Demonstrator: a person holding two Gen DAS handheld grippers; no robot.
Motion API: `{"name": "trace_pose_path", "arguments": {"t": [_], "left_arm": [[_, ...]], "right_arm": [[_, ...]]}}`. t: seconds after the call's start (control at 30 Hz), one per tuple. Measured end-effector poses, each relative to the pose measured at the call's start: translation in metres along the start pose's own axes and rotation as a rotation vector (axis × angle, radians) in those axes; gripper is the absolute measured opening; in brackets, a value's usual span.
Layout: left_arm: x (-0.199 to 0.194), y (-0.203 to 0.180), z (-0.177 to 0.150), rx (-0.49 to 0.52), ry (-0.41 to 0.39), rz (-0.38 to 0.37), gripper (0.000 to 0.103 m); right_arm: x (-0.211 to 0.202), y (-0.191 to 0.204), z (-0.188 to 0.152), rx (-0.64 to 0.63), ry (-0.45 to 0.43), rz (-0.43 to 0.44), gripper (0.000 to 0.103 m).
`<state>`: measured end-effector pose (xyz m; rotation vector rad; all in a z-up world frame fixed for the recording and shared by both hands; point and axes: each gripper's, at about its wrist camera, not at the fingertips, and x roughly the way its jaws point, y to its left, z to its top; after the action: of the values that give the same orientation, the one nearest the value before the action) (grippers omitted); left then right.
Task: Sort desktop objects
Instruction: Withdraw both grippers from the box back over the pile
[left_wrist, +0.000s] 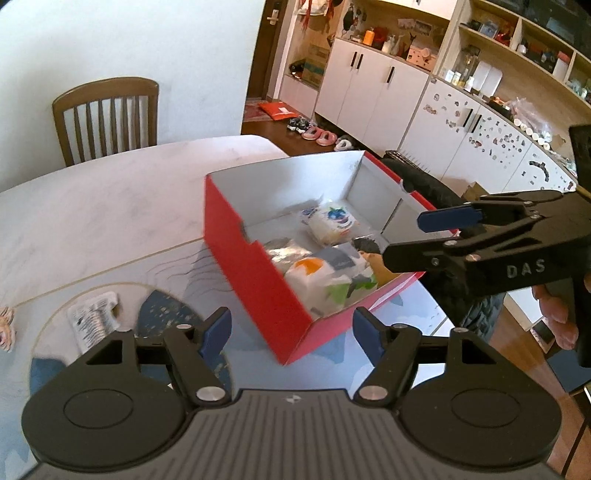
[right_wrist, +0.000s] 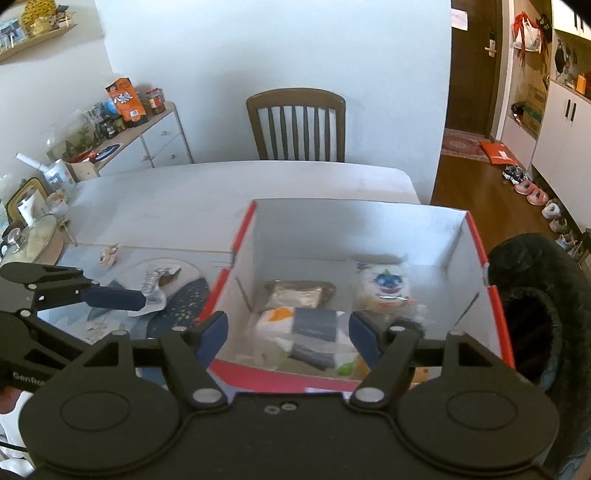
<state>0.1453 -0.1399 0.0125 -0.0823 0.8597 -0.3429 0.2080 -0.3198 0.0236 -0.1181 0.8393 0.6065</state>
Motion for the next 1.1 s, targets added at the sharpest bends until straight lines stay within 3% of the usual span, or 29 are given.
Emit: {"name": "trace_pose_path", "arguments": {"t": [0.3,0.5,0.83,1.1], "left_arm": [[-0.032,0.044,-0.018,-0.038,-0.029,0.044,0.085],[-0.048,0.081,-0.033,-0.077,-0.029,0.064,0.103],[-0.062,0.129,-0.069,-0.064,-0.022,0.092,0.103],[-0.054,0.136,-0.091,0.045,0.006,0.074,0.103]], "right_arm": [[-0.002,0.048,-0.007,-0.005,-0.039,0.027,0.088],[0.006,0.082,-0.013,-0.021,-0.037,0.039,0.092],[0.026,0.123,-0.025,-0.025,-0.007,0.045,0.098],[0.054,0.145,-0.038,-0.047,0.04,-0.003,0.098]]}}
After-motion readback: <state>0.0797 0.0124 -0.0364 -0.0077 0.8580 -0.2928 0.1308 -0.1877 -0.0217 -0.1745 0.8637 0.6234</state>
